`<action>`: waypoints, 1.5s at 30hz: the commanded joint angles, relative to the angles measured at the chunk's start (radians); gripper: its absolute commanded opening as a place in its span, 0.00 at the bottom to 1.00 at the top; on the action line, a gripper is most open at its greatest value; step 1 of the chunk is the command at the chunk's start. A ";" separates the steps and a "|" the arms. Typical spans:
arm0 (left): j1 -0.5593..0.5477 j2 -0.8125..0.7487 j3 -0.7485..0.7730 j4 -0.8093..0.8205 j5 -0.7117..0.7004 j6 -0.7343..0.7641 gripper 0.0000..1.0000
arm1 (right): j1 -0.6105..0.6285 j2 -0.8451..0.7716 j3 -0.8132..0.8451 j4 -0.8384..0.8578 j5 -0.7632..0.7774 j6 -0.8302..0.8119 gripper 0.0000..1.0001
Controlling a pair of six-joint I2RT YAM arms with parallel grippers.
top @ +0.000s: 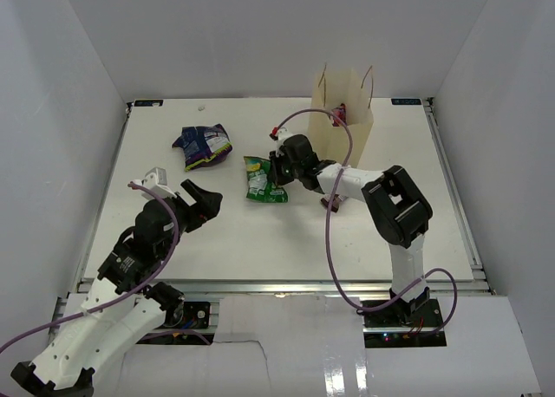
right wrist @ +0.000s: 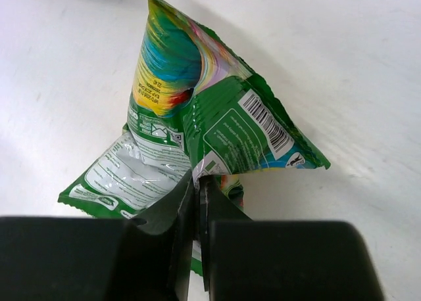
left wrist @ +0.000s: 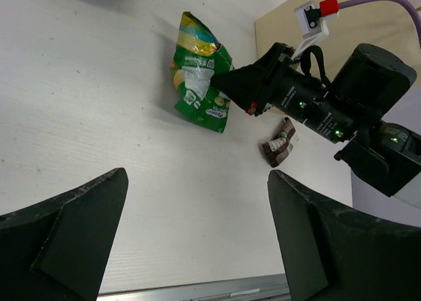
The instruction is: Place the snacks into the paper bag
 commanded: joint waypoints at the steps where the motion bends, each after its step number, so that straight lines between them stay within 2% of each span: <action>1: 0.001 -0.013 -0.010 0.038 0.003 0.029 0.98 | 0.011 -0.095 -0.011 0.013 -0.246 -0.180 0.08; 2: 0.001 -0.013 -0.010 0.043 0.003 0.036 0.98 | 0.009 -0.106 -0.002 -0.016 -0.296 -0.215 0.08; 3: 0.001 -0.016 -0.009 0.048 0.000 0.040 0.98 | 0.011 -0.127 0.027 -0.092 -0.417 -0.260 0.08; 8: 0.001 -0.034 -0.007 0.057 -0.019 0.063 0.98 | 0.006 -0.268 0.068 -0.259 -0.632 -0.517 0.08; 12: 0.001 -0.056 -0.024 0.069 -0.033 0.071 0.98 | -0.014 -0.371 0.131 -0.386 -0.670 -0.646 0.08; 17: 0.001 -0.065 -0.055 0.106 -0.025 0.072 0.98 | -0.084 -0.469 0.286 -0.489 -0.650 -0.711 0.08; 24: 0.001 -0.042 -0.068 0.146 0.000 0.091 0.98 | -0.268 -0.485 0.544 -0.484 -0.477 -0.676 0.08; 27: 0.001 -0.036 -0.078 0.167 0.007 0.097 0.98 | -0.310 -0.478 0.593 -0.458 -0.365 -0.670 0.08; 33: 0.001 -0.014 -0.090 0.196 0.030 0.094 0.98 | -0.396 -0.455 0.602 -0.336 -0.144 -0.615 0.08; 43: 0.001 -0.017 -0.101 0.201 0.039 0.083 0.98 | -0.443 -0.396 0.523 -0.152 0.074 -0.647 0.08; 45: 0.001 -0.014 -0.104 0.204 0.039 0.082 0.98 | -0.442 -0.391 0.507 -0.132 0.068 -0.670 0.08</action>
